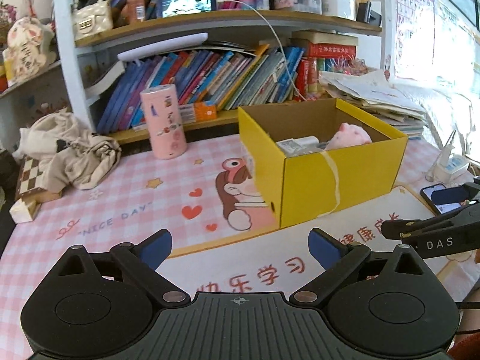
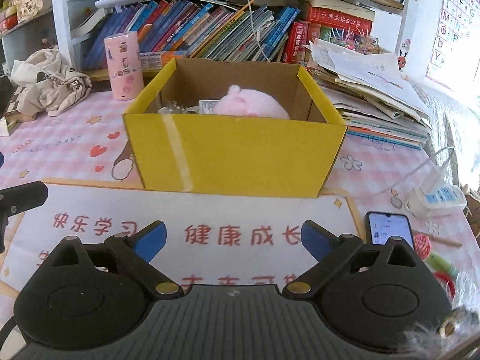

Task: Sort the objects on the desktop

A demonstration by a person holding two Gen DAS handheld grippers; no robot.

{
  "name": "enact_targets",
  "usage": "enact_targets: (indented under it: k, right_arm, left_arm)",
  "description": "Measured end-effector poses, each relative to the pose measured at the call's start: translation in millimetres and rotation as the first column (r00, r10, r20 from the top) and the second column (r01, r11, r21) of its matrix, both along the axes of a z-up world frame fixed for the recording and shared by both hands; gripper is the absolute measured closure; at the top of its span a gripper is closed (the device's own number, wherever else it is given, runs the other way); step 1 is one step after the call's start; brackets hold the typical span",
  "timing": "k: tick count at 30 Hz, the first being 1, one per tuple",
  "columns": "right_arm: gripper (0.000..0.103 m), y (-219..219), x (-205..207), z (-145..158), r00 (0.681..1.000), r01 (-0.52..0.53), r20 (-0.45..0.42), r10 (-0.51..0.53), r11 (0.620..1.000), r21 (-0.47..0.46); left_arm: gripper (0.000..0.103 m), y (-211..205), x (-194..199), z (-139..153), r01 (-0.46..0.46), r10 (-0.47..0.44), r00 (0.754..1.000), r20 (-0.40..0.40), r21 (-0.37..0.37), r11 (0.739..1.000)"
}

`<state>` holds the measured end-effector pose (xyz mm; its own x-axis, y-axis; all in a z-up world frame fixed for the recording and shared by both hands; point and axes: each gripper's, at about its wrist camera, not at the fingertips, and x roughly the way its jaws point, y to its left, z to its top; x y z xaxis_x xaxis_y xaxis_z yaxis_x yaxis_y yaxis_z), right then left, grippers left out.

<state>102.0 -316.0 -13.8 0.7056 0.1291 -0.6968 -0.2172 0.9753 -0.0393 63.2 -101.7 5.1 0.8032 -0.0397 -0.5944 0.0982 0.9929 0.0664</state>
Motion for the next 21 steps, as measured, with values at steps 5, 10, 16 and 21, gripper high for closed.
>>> enact_targets:
  k: [5,10,16,21]
  right_arm:
    - [0.004,12,-15,0,1.000,0.022,0.009,-0.022,1.000,-0.011]
    - [0.004,22,-28,0,0.999,0.039,0.009,-0.039,0.999,-0.014]
    - [0.003,34,-39,-1,0.999,0.048,0.010,-0.048,0.999,-0.020]
    - [0.003,43,-45,-3,0.999,0.054,0.007,-0.054,0.998,-0.027]
  left_arm:
    - [0.001,14,-12,-1,-0.016,0.016,1.000,0.001,-0.006,1.000]
    - [0.001,24,-21,-1,-0.011,0.011,1.000,0.000,-0.006,1.000]
    - [0.001,35,-28,-1,0.004,-0.004,1.000,-0.004,-0.012,1.000]
    - [0.001,44,-32,-1,0.012,-0.012,1.000,-0.010,-0.029,1.000]
